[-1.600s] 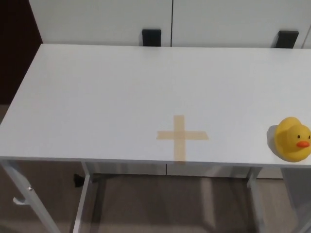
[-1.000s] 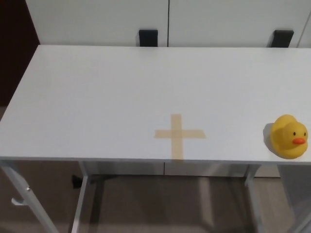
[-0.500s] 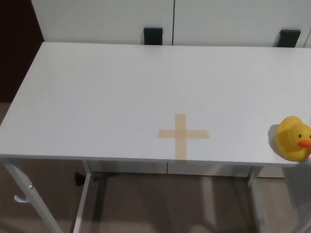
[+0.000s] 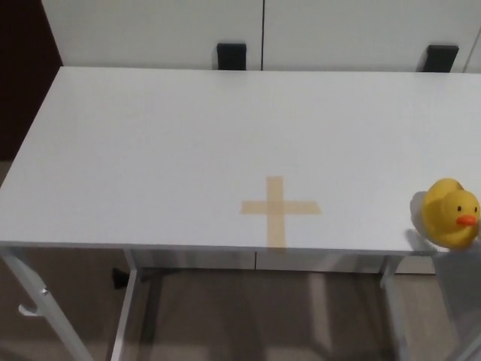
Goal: The robot uses its right hand to push the yellow duck toy to the center of the white desk.
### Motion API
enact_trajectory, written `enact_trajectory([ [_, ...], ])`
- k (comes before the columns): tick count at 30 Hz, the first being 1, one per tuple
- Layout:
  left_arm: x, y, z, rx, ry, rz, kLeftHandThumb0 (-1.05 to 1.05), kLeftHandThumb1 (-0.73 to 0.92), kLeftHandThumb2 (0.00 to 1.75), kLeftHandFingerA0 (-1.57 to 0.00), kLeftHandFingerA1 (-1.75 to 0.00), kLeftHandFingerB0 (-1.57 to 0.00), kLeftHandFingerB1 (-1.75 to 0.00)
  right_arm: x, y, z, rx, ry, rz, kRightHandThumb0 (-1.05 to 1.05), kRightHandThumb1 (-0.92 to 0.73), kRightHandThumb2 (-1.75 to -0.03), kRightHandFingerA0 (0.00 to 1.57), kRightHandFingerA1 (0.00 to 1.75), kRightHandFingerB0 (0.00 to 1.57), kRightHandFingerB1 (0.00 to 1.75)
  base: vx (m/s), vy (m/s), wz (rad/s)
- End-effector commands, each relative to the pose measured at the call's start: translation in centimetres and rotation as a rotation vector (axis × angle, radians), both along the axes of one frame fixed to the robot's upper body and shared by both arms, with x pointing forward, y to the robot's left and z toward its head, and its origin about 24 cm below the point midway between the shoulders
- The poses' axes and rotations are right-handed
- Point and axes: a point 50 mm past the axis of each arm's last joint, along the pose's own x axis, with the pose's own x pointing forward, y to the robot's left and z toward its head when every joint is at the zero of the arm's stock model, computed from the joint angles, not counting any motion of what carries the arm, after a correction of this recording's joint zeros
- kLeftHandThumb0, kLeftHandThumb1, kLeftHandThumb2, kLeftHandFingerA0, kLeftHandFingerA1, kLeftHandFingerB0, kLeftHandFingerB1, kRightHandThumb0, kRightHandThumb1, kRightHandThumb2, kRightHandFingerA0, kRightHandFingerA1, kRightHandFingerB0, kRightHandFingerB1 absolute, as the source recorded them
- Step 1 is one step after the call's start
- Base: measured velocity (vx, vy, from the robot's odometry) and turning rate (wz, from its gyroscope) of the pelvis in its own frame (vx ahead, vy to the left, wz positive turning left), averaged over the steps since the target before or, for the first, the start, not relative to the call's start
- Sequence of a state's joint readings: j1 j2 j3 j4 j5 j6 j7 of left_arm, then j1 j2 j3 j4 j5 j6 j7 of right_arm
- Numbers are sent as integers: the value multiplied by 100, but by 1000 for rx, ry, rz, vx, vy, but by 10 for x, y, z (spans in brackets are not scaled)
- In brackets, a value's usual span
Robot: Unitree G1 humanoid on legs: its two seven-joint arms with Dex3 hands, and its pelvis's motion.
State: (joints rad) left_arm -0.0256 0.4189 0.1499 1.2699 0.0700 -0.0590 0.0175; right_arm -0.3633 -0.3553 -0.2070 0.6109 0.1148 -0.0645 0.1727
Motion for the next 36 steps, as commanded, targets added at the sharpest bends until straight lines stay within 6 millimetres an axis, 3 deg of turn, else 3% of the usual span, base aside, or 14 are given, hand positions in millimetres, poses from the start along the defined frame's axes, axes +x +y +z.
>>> enact_trajectory([
  [1, 0, 3, 2, 12, -26, -2, -13, 63, 85, -80, -81, -79, -90, 0, 8, -11, -7, 58, 9, -83, -92, -78, 22, 48, 12, 37, 0, 0, 0],
  [4, -1, 3, 2, 10, -25, 5, -14, 65, 78, -80, -79, -77, -88, 1, 11, -15, -11, 67, 12, -82, -92, -78, 24, 50, 14, 38, 0, 0, 0],
  [9, -1, 3, 2, 15, -16, -14, -10, 58, 88, -80, -80, -81, -91, -1, 24, -27, 54, 95, 8, -81, -91, -76, 26, 46, 16, 37, 0, 0, 0],
  [19, -6, 1, 0, 12, -3, -20, -13, 60, 85, -83, -83, -79, -91, -2, 43, -41, 38, 128, 31, -82, -92, -75, 28, 46, 21, 38, 0, 0, 0],
  [20, -7, 1, 0, 12, 1, -24, -14, 61, 83, -84, -84, -82, -93, -1, 48, -42, 36, 130, 36, -77, -92, -74, 33, 53, 30, 43, 0, 0, 0],
  [36, -12, -2, -4, 6, 19, -41, -13, 60, 85, -84, -82, -87, -96, 11, 90, -44, 35, 122, 86, -81, -92, -77, 34, 57, 32, 44, 0, 0, 0],
])
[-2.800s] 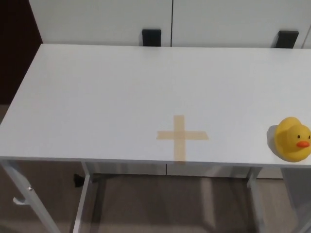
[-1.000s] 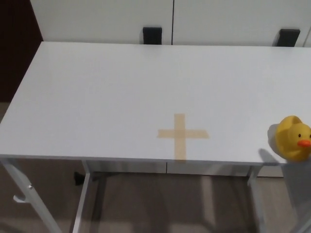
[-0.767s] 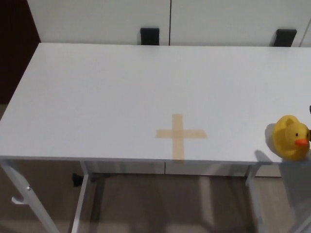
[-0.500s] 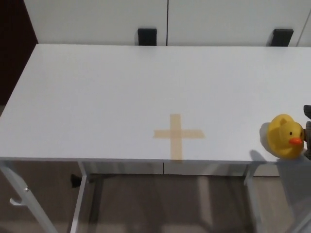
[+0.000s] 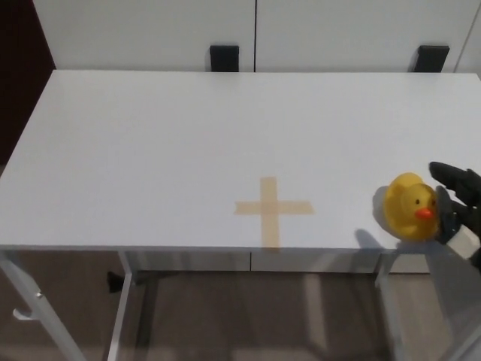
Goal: The robot uses its right hand to push the yellow duck toy to the center of the white desk.
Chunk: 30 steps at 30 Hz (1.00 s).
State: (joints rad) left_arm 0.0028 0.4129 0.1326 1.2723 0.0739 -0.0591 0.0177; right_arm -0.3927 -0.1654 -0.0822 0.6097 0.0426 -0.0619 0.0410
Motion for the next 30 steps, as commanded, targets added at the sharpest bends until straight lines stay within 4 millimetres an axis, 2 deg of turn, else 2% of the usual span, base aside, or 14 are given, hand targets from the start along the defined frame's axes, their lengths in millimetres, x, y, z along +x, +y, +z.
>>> enact_trajectory([
  [1, -1, 0, 1, 8, -19, -30, -13, 60, 85, -84, -82, -87, -96, -3, 19, -18, -9, 94, 26, -81, -92, -77, 34, 57, 32, 44, 0, 0, 0],
  [4, -1, -1, 0, 6, -18, -29, -11, 57, 89, -83, -83, -85, -94, -2, 24, -18, -22, 92, 32, -80, -92, -77, 34, 57, 33, 43, 0, 0, 0],
  [8, 0, -1, 0, 10, -8, -46, -14, 61, 83, -84, -82, -84, -94, -1, 31, -20, -31, 100, 39, -79, -92, -77, 35, 57, 34, 44, 0, 0, 0],
  [14, 0, -2, 0, 12, -4, -50, -11, 60, 84, -82, -81, -82, -92, 0, 40, -21, -26, 101, 54, -79, -92, -78, 35, 58, 33, 44, 0, 0, 0],
  [20, 1, -3, -1, 11, -8, -53, -15, 59, 86, -84, -84, -87, -98, -1, 51, -22, -38, 106, 91, -80, -92, -77, 35, 58, 33, 44, 0, 0, 0],
  [25, 0, -3, -1, 11, -7, -49, -14, 60, 85, -84, -82, -85, -95, 0, 56, -23, -37, 105, 106, -82, -92, -77, 34, 59, 33, 44, 0, 0, 0],
  [30, 1, -3, -1, 1, -16, -44, -13, 60, 88, -83, -83, -86, -95, 1, 70, -23, -45, 96, 141, -87, -92, -76, 35, 61, 35, 46, 0, 0, 0],
])
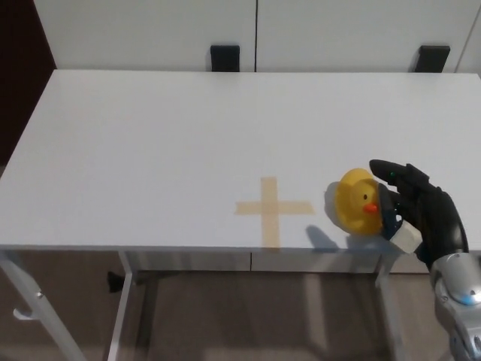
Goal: The robot uses its right hand to push the yellow duck toy to the center of the white desk.
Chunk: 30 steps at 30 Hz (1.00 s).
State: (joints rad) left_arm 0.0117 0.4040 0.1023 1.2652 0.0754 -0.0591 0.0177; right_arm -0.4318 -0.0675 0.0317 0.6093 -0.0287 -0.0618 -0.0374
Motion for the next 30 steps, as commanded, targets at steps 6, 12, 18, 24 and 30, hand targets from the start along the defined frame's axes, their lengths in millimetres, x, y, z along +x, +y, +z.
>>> enact_trajectory([
  [6, 0, 1, 1, 7, -28, -2, -10, 59, 87, -83, -82, -85, -96, -9, 28, -22, -22, 113, 76, -85, -92, -78, 34, 60, 34, 45, 0, 0, 0],
  [12, 3, 0, 1, 19, -22, -18, -15, 62, 81, -80, -80, -83, -92, -9, 39, -22, -21, 113, 104, -84, -92, -75, 33, 60, 33, 46, 0, 0, 0],
  [18, 1, 1, 1, 6, -31, -9, -13, 61, 82, -84, -83, -86, -98, -8, 50, -22, -32, 112, 135, -87, -92, -75, 32, 59, 31, 46, 0, 0, 0],
  [24, 1, 1, 1, 3, -34, 9, -13, 59, 85, -84, -82, -86, -96, -7, 65, -21, -38, 111, 164, -85, -92, -77, 32, 60, 32, 48, 0, 0, 0],
  [30, -2, 1, 1, 11, -21, -17, -15, 63, 81, -81, -80, -83, -94, -7, 72, -21, -33, 118, 170, -82, -92, -79, 32, 61, 31, 49, 0, 0, 0],
])
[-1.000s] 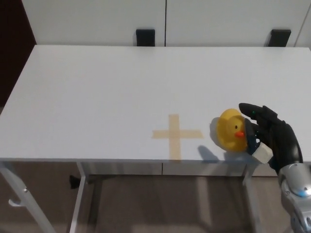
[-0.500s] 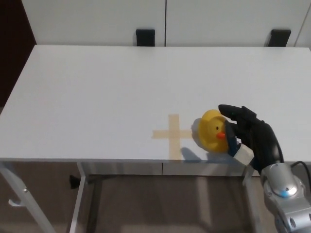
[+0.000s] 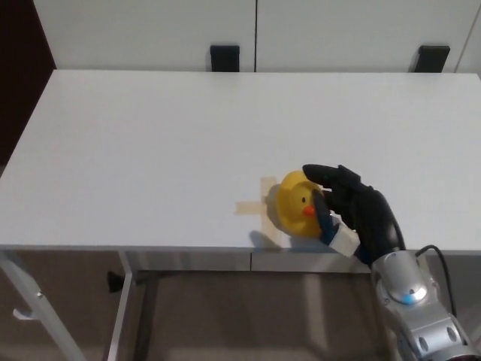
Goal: The robot uses its right hand to push the yellow duck toy to the center of the white desk.
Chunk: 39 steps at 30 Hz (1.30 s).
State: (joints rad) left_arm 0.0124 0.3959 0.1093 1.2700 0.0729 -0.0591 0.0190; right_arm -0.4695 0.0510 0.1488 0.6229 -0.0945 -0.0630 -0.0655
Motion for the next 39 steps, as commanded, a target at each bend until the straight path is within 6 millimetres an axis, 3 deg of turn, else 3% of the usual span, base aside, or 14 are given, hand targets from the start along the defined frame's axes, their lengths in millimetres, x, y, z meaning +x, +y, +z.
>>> enact_trajectory([
  [1, 0, 3, 3, 19, -21, -31, -15, 63, 81, -81, -80, -83, -94, -9, 10, -22, -31, 129, 21, -82, -92, -79, 32, 61, 31, 49, 0, 0, 0],
  [12, -1, 1, 1, 27, 0, -42, -14, 62, 83, -81, -79, -80, -89, -7, 23, -19, -21, 135, 49, -87, -92, -77, 32, 61, 30, 47, 0, 0, 0],
  [13, 0, 1, 1, 26, -2, -44, -14, 63, 80, -81, -78, -80, -92, -7, 25, -19, -21, 133, 54, -82, -81, -124, 32, 66, 26, 55, 0, 0, 0],
  [18, 0, 1, 1, 28, -3, -48, -14, 65, 78, -84, -79, -83, -92, -7, 27, -19, -22, 131, 59, -83, -81, -124, 30, 66, 25, 55, 0, 0, 0],
  [19, -1, 1, 2, 28, -4, -44, -13, 60, 81, -87, -82, -89, -96, -7, 24, -20, -27, 134, 48, -86, -92, -76, 29, 62, 28, 48, 0, 0, 0],
  [25, -3, 3, 2, 30, 3, -49, -12, 59, 85, -85, -80, -86, -94, -7, 14, -22, -36, 138, 19, -87, -91, -75, 29, 62, 27, 48, 0, 0, 0],
  [28, -4, 3, 2, 28, 13, -50, -11, 60, 83, -85, -80, -82, -90, -8, 7, -20, -19, 125, 8, -88, -92, -78, 22, 59, 18, 44, 0, 0, 0],
  [29, -5, 3, 1, 25, 15, -43, -11, 61, 82, -85, -81, -83, -91, -8, 4, -17, -13, 102, 13, -37, -47, -112, 1, 53, 0, 51, 0, 0, 0],
  [30, -6, 3, 1, 24, 16, -39, -11, 61, 82, -85, -81, -83, -91, -9, 3, -15, -11, 86, 17, -37, -47, -112, 1, 53, 0, 51, 0, 0, 0],
  [31, -7, 3, 1, 22, 12, -36, -12, 59, 85, -86, -86, -89, -95, -9, 2, -10, -4, 55, 17, -77, -71, -117, 0, 43, 0, 27, 0, 0, 0],
  [35, -7, 3, 2, 20, 7, -35, -12, 59, 85, -86, -86, -89, -95, -10, 1, -5, 4, 24, 16, -77, -71, -117, 0, 43, 0, 27, 0, 0, 0],
  [36, -8, 4, 1, 21, 8, -33, -11, 59, 85, -84, -82, -84, -91, -11, -2, 1, 3, -21, 14, -88, -92, -76, 0, 25, 0, 2, 0, 0, 0],
  [38, -9, 4, 1, 22, 11, -32, -11, 59, 85, -84, -82, -84, -91, -11, -4, 8, -1, -70, 14, -88, -92, -76, 0, 25, 0, 2, 0, 0, 0],
  [39, -10, 4, 1, 21, 12, -31, -12, 61, 84, -85, -83, -84, -93, -11, -8, 14, -28, -85, -10, -102, -92, -76, 0, 0, 0, 0, 0, 0, 0],
])
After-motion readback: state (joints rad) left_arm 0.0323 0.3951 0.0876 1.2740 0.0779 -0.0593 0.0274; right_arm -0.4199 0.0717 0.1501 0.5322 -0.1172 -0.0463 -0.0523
